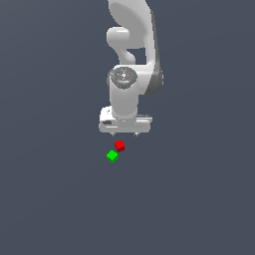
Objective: Stack the red cube on top of the green cube.
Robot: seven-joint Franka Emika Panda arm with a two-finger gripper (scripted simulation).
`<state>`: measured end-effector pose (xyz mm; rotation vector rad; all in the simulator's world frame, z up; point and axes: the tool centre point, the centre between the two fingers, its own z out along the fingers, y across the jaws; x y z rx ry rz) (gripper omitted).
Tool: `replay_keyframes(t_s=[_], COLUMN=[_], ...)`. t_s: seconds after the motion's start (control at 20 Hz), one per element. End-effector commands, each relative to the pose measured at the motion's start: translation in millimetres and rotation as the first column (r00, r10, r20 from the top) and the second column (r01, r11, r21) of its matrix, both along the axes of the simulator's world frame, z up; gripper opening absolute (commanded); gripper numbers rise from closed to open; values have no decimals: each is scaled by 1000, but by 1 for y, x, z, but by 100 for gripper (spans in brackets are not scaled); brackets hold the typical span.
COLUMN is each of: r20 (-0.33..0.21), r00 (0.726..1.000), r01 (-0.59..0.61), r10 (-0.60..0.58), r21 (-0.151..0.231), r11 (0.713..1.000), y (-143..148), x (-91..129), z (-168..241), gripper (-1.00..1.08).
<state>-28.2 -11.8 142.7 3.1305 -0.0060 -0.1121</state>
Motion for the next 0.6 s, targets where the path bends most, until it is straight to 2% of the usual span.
replay_keyframes(t_s=[0.0,0.55], r20=[0,13], r00=[1000,997], r01=[0,-78], r10=[0,78], r21=[0,4], r11=[1000,997], y=[0,-5], x=[0,-4], z=[0,-14], gripper=[100,100])
